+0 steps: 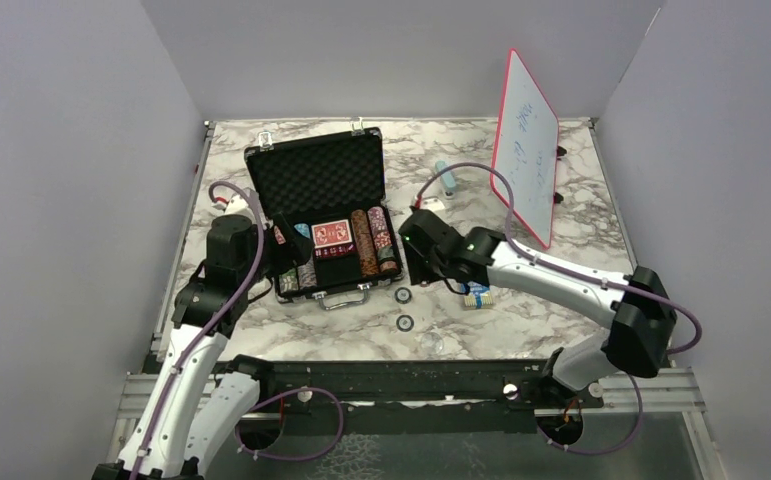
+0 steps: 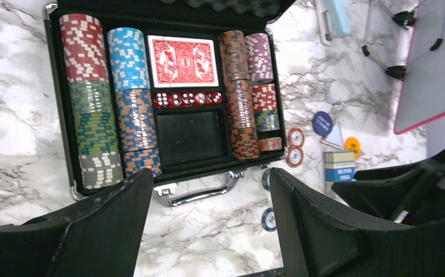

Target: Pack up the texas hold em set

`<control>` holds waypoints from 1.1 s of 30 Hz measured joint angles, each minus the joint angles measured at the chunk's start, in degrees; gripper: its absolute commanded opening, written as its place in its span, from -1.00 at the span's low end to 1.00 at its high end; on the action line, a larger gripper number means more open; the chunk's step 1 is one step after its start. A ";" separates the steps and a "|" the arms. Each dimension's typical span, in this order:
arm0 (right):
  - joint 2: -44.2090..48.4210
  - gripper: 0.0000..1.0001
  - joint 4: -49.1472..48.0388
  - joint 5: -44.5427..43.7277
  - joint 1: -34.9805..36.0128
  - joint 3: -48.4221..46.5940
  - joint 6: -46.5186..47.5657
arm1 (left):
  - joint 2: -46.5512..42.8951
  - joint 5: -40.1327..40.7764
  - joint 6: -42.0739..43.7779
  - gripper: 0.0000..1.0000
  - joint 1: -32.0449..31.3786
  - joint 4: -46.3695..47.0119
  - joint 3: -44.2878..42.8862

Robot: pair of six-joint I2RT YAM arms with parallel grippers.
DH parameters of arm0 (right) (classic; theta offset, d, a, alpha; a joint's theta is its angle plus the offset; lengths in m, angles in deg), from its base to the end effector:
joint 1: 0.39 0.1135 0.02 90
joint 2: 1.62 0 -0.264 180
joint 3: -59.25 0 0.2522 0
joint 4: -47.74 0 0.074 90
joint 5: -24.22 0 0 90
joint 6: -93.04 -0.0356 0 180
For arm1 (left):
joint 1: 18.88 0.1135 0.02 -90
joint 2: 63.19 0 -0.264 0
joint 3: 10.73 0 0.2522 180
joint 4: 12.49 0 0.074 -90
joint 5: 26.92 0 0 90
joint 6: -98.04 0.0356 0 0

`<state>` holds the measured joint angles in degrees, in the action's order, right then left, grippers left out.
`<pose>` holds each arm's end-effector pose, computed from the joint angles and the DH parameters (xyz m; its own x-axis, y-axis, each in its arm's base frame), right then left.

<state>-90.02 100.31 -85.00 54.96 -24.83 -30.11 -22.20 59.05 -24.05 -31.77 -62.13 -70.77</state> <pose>0.1932 0.2590 0.2683 -0.7676 -0.2024 -0.6081 -0.3043 0.9501 0.0678 0.1490 -0.0367 0.3133 -0.5698 -0.4132 -0.7103 -0.0250 0.8727 -0.4876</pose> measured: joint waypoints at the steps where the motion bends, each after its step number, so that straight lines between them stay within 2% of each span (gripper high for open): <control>1: 1.77 0.18 0.02 -0.44 -0.11 2.23 -0.26 | -0.59 -0.44 -0.68 0.53 0.00 -0.39 0.00; 5: 4.48 0.21 -0.20 -1.42 -0.59 8.72 -0.85 | -3.37 -1.38 -3.43 0.54 0.00 -1.33 0.00; 9: 4.24 0.21 -0.70 -1.55 -0.68 11.39 -0.83 | -5.25 -1.66 -5.88 0.53 0.00 -2.38 0.00; 18: 1.25 0.21 -4.31 0.17 -0.68 11.39 0.07 | -7.69 -1.70 -10.03 0.54 0.00 -3.54 0.48; 33: -5.11 0.20 -6.25 4.09 -0.68 9.68 1.31 | -10.01 -3.04 -10.99 0.54 0.00 -3.69 1.62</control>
<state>-95.13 94.06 -80.91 54.29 -15.15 -28.79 -32.21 56.01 -35.05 -31.77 -65.82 -69.16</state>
